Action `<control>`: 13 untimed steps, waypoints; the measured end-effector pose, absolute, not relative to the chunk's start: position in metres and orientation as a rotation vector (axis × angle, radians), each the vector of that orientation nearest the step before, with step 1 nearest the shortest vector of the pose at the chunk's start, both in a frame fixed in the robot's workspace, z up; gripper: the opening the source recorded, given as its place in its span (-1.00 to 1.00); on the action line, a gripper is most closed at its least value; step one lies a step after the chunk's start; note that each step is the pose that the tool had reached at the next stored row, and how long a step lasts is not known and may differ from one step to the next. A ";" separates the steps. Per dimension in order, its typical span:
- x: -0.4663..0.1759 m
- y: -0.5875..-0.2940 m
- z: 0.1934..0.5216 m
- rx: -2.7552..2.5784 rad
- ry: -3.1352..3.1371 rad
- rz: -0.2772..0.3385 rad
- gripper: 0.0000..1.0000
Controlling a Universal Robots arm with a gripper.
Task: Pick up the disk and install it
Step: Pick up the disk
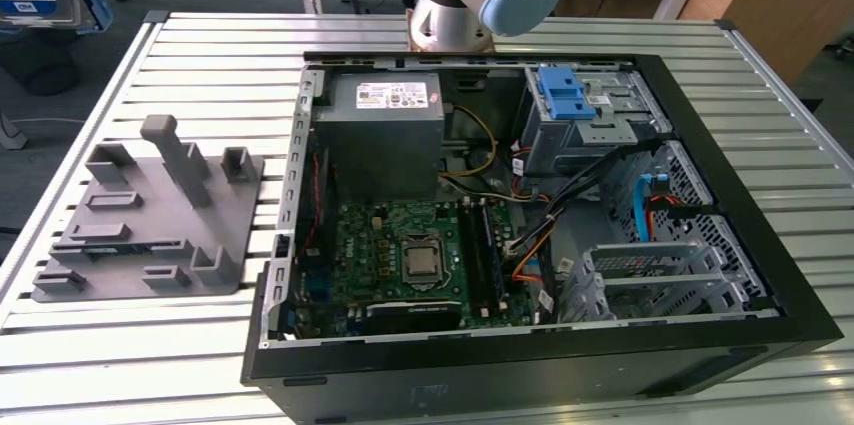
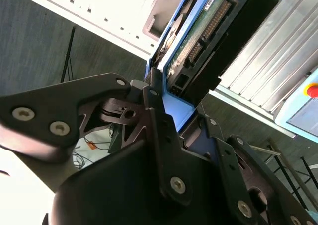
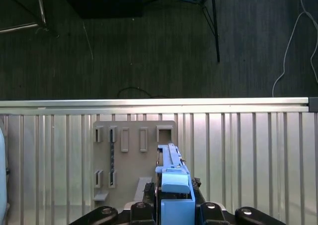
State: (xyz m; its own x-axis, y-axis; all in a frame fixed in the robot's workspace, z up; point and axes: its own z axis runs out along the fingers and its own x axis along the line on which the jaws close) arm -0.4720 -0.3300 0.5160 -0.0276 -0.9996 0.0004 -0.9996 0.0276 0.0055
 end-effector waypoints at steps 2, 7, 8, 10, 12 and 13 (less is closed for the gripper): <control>-0.472 -0.330 0.516 2.188 -2.249 -0.006 -0.27; -0.468 -0.330 0.516 2.188 -2.249 -0.006 -0.27; -0.467 -0.330 0.516 2.188 -2.249 -0.006 -0.27; -0.465 -0.330 0.516 2.188 -2.249 -0.006 -0.27; -0.463 -0.330 0.516 2.188 -2.249 -0.006 -0.27; -0.462 -0.330 0.516 2.188 -2.249 -0.006 -0.27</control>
